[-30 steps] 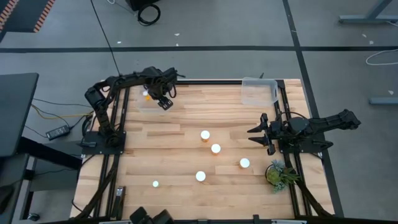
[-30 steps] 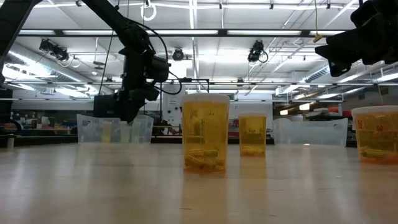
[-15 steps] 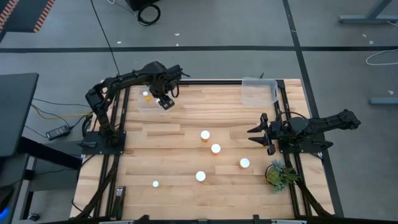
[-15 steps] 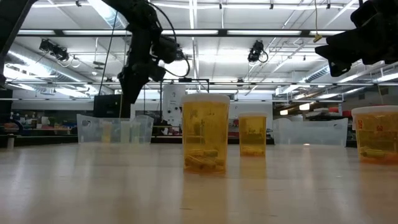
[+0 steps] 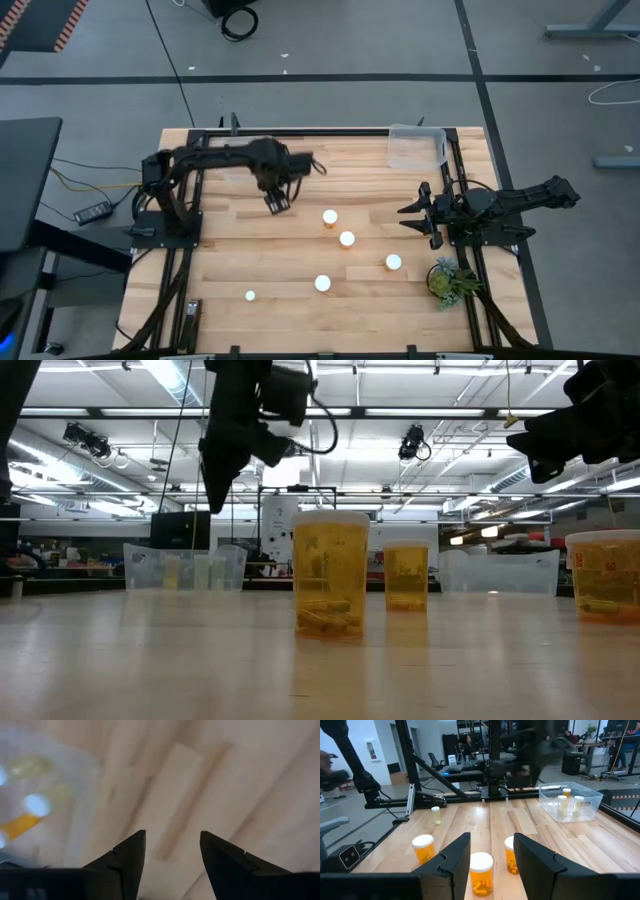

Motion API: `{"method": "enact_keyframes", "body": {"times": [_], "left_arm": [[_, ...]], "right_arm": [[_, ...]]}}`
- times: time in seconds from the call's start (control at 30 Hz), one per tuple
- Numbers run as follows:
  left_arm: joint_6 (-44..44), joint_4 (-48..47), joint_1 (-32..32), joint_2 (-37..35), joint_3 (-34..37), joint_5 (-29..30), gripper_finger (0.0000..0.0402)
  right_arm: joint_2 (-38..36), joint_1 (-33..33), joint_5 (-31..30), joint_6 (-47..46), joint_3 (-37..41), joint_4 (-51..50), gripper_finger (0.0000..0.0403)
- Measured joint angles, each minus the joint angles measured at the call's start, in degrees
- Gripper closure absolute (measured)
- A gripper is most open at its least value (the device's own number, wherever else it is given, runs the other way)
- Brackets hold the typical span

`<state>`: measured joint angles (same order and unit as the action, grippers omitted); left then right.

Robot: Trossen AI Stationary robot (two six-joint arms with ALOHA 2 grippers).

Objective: Pick and place medicine bottles into bin by pill shape (circle, oval)
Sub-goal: Put the yellow tablet bottle into the left transparent bin

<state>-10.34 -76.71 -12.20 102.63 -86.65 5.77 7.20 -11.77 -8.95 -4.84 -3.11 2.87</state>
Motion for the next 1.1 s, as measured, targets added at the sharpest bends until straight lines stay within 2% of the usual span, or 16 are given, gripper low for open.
{"method": "enact_keyframes", "body": {"times": [0.27, 0.6, 0.83, 0.93, 1.1], "left_arm": [[-9.25, 7.94, 14.57, 0.0, 0.02, -1.23, 0.0209], [-26.73, 10.08, 29.14, 0.0, 0.04, -0.96, 0.0224], [-42.05, 8.94, 36.88, 0.0, 0.04, -0.69, 0.023], [-49.5, 5.7, 40.35, 0.0, 0.04, -0.77, 0.023], [-62.22, -1.89, 47.04, 0.0, 0.04, -5.29, 0.023]], "right_arm": [[0.0, 0.0, 0.0, 0.0, 0.0, -0.02, 0.0246], [0.0, 0.01, 0.0, 0.0, 0.0, 0.0, 0.0246], [0.0, 0.0, 0.0, -0.02, 0.0, 0.0, 0.0246], [0.0, 0.0, 0.0, 0.0, 0.0, 0.0, 0.0246], [0.0, 0.0, 0.0, 0.0, 0.0, 0.0, 0.0246]]}}
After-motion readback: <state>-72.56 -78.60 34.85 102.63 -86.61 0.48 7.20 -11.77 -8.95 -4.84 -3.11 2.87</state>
